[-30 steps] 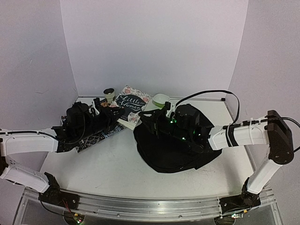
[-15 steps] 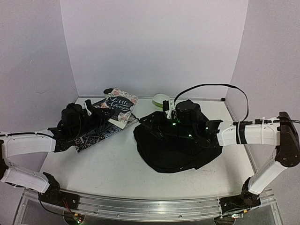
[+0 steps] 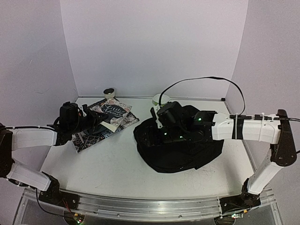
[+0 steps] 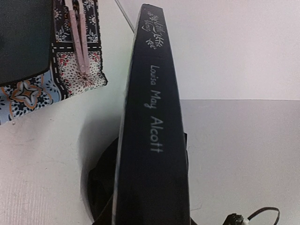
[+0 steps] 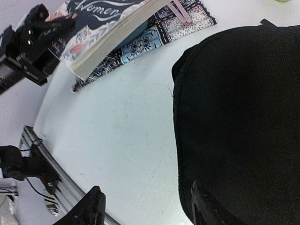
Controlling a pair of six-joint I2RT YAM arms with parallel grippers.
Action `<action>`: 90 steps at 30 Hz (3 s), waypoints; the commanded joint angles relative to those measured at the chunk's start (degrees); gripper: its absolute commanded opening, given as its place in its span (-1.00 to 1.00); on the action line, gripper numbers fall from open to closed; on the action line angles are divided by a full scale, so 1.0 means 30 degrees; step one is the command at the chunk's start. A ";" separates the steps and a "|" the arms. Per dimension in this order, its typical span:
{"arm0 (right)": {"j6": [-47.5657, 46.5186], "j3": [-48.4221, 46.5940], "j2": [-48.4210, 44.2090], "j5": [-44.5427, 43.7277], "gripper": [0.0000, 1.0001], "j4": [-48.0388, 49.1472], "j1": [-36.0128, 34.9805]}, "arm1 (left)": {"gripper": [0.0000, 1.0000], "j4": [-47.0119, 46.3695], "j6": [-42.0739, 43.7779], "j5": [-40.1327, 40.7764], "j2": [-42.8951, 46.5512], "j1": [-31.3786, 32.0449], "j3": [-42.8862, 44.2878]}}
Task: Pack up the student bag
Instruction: Pick up the largest pocket of the bag from the student bag.
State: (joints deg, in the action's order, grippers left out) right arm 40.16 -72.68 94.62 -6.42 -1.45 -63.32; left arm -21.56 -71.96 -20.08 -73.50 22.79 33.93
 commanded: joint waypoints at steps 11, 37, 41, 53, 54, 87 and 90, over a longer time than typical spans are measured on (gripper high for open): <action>-0.3797 -0.7215 0.7084 -0.6667 0.41 -1.0291 -0.3121 | -1.00 0.8292 0.6521 -0.1102 -0.0148 -0.1445 0.4048; -0.2051 -1.0340 0.9136 -1.2921 -0.10 -1.5839 -0.3388 | -1.00 0.8745 0.6767 -0.2177 0.0342 -0.1497 0.4166; -0.2134 -1.0214 0.8878 -1.2874 -0.39 -1.5875 -0.3405 | -1.00 0.8692 0.6662 -0.2373 0.0495 -0.1502 0.3894; -0.4643 -0.9720 0.8982 -0.9052 -0.19 -1.1958 -0.3589 | -1.00 0.8680 0.6496 -0.2624 0.1168 -0.1499 0.3522; -0.4666 -0.9786 0.9200 -0.8805 -0.19 -1.1780 -0.3589 | -1.00 0.8679 0.6450 -0.2623 0.1194 -0.1500 0.3491; -0.5039 -1.0030 0.8840 -1.0923 -1.00 -1.1539 -0.3337 | -1.00 0.8666 0.5888 -0.3800 0.2043 -0.1484 0.3564; -0.5955 -0.9912 0.7751 -1.0209 -1.00 -1.1200 -0.3280 | -1.00 0.8667 0.5933 -0.4131 0.2108 -0.1493 0.3702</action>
State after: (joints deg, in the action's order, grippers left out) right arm 26.15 -102.81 125.81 -37.82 -34.12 -73.54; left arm 9.62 -54.08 -29.27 -70.08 18.57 42.24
